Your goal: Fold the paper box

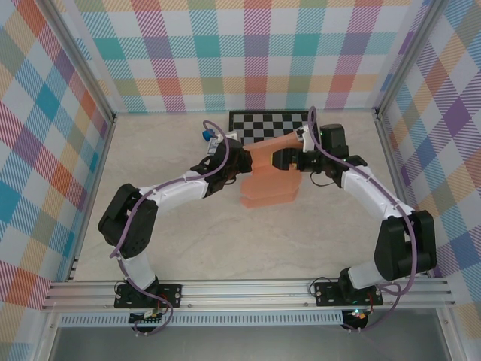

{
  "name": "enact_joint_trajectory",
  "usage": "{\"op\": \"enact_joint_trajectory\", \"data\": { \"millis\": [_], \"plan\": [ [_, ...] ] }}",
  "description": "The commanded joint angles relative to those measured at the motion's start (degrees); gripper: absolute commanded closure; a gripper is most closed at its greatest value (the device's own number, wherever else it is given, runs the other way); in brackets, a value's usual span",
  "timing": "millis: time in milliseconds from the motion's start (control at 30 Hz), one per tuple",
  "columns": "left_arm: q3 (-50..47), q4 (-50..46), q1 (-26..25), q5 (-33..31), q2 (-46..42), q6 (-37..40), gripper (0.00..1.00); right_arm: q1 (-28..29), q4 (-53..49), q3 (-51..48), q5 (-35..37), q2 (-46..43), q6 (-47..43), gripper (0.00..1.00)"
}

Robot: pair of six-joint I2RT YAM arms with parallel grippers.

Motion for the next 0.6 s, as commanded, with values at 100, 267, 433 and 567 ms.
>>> {"op": "enact_joint_trajectory", "data": {
  "millis": [100, 267, 433, 567],
  "plan": [
    [-0.33, 1.63, -0.35, 1.15, -0.34, 0.00, 0.84, 1.08, 0.61, 1.28, -1.13, 0.78, -0.89, 0.00],
    [-0.36, 0.59, -0.37, -0.05, -0.39, 0.70, 0.84, 0.97, -2.48, 1.67, 1.36, -2.98, -3.25, 0.00],
    [0.23, -1.37, -0.28, -1.03, -0.64, 2.30, 0.84, 0.61, -8.97, 2.68, 2.57, -9.07, -7.18, 0.00],
    [1.31, -2.53, -0.28, -1.20, -0.78, 2.81, 0.84, -2.96, -9.03, 0.49, -0.14, -15.53, -4.79, 0.00]
  ]
}}
